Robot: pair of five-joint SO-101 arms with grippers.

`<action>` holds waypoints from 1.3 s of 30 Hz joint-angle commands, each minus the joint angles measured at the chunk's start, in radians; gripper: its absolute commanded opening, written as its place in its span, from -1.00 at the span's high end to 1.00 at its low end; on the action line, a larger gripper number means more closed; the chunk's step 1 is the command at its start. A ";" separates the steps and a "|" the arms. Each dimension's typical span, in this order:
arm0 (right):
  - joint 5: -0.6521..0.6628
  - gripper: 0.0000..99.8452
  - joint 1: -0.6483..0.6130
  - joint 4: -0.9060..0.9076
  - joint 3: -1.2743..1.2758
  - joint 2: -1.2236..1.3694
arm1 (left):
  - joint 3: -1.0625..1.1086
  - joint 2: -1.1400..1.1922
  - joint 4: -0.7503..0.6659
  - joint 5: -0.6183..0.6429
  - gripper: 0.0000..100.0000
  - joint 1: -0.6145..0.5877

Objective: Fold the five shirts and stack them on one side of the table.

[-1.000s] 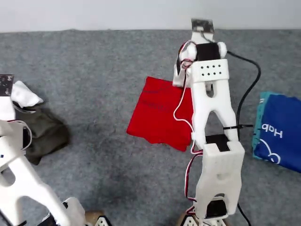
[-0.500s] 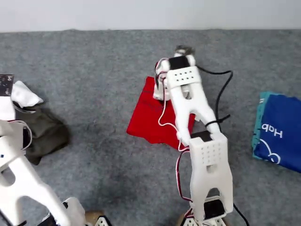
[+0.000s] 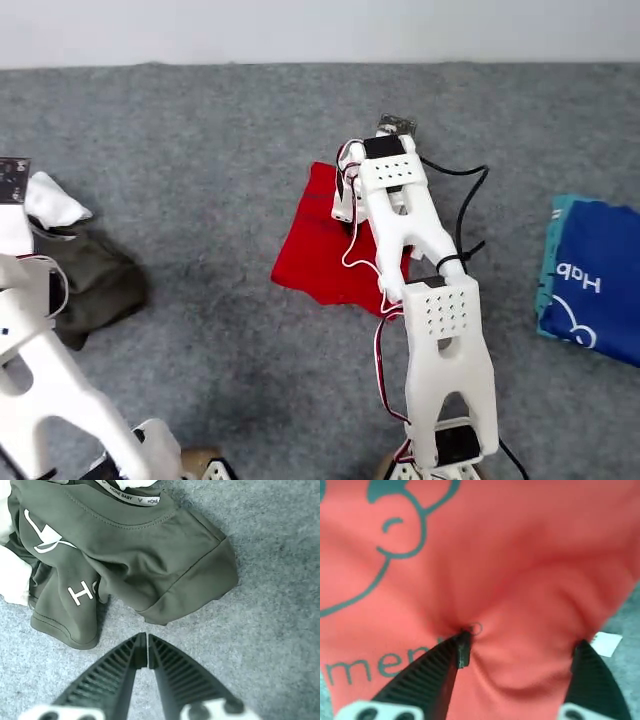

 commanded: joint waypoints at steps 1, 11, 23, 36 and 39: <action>0.003 0.61 0.045 0.012 -0.003 0.022 | 0.018 -0.025 -0.037 -0.003 0.96 0.006; 0.236 0.98 0.071 0.094 -0.029 -0.004 | 0.024 -0.026 -0.035 -0.051 0.96 0.005; 0.384 0.98 0.101 0.271 -0.152 -0.240 | 0.024 -0.026 -0.035 -0.051 0.96 0.005; 0.528 0.98 0.213 0.272 0.066 -0.581 | 0.019 -0.028 -0.035 -0.094 0.96 0.005; 0.569 0.98 0.277 0.271 0.126 -0.684 | 0.019 -0.026 -0.035 -0.094 0.96 0.005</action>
